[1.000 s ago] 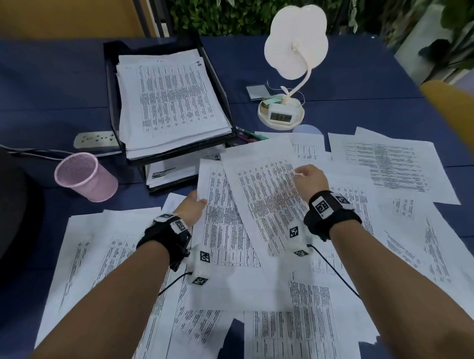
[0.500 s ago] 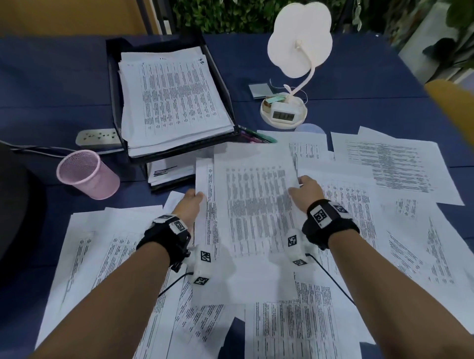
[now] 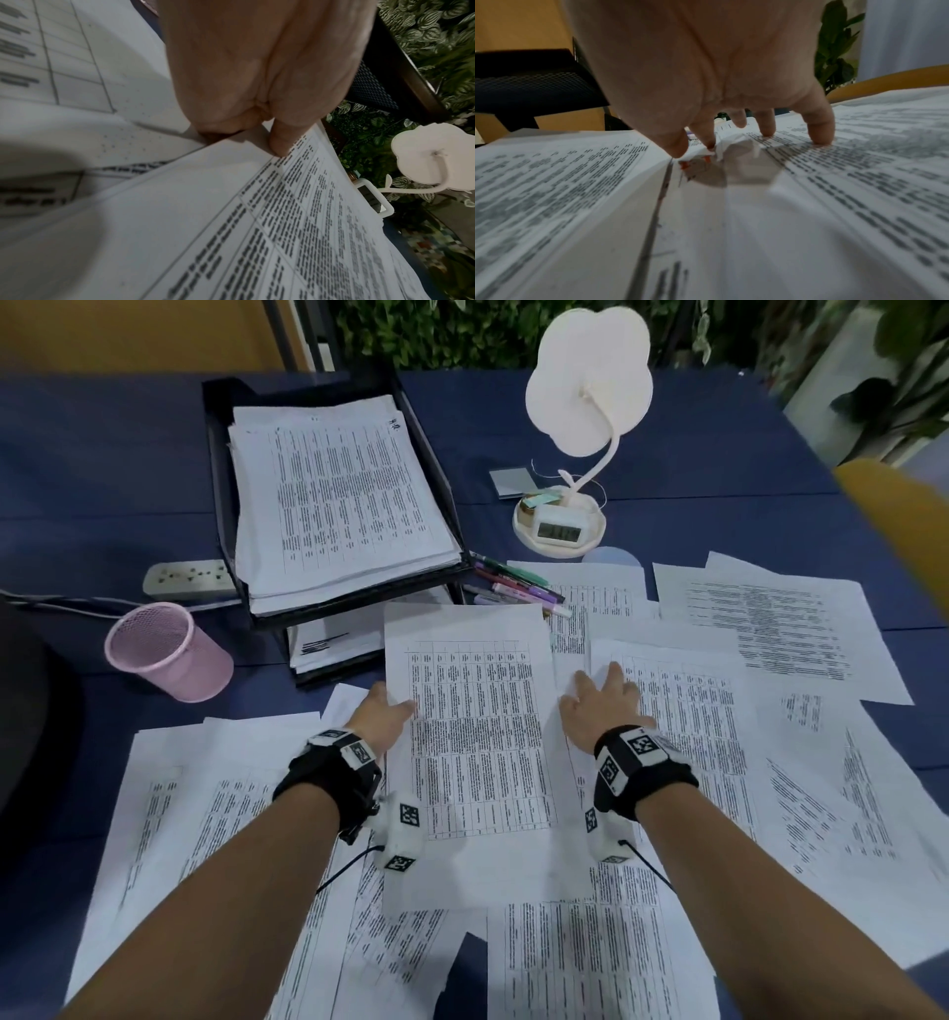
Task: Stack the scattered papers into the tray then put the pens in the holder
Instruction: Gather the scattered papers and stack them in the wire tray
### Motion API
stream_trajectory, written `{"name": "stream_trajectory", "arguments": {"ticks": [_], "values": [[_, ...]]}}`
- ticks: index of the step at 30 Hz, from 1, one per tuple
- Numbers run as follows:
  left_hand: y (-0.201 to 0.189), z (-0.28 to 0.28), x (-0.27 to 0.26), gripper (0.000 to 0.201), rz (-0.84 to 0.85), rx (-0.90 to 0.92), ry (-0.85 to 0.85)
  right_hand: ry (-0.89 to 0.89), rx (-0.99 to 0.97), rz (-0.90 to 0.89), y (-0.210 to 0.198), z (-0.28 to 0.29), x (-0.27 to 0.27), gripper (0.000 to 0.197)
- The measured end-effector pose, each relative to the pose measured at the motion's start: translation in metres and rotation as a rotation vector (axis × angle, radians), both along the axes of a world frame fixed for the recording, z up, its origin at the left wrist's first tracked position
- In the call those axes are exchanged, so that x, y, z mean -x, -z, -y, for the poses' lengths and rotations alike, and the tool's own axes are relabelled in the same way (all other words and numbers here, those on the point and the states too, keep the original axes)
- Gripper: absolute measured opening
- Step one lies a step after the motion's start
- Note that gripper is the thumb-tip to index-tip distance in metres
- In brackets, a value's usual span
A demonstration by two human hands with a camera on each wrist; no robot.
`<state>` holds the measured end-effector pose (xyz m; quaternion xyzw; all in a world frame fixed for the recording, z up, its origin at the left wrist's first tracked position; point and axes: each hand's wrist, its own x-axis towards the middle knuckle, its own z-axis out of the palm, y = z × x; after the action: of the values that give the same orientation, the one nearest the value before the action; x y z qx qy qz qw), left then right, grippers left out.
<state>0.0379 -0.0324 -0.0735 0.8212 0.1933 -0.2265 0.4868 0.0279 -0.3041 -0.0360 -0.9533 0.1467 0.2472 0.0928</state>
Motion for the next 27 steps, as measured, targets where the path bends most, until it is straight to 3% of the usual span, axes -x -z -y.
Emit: {"name": "stream_trajectory", "arguments": {"ticks": [7, 16, 20, 24, 27], "values": [[-0.003, 0.002, 0.0, 0.046, 0.003, -0.041, 0.011, 0.097, -0.014, 0.094, -0.005, 0.01, -0.008, 0.076], [-0.001, 0.003, -0.001, 0.046, -0.004, -0.078, 0.02, 0.233, -0.324, 0.328, -0.024, -0.003, -0.008, 0.067], [-0.002, 0.003, -0.001, 0.044, -0.006, -0.05, 0.006, 0.095, -0.463, 0.281, -0.036, -0.032, -0.006, 0.066], [0.004, -0.002, 0.0, 0.046, 0.003, -0.009, 0.0, -0.164, -0.526, 0.106, -0.035, -0.053, -0.001, 0.068], [0.005, -0.001, -0.001, 0.044, 0.005, 0.019, -0.011, -0.206, -0.572, 0.075, -0.033, -0.058, 0.006, 0.067]]}}
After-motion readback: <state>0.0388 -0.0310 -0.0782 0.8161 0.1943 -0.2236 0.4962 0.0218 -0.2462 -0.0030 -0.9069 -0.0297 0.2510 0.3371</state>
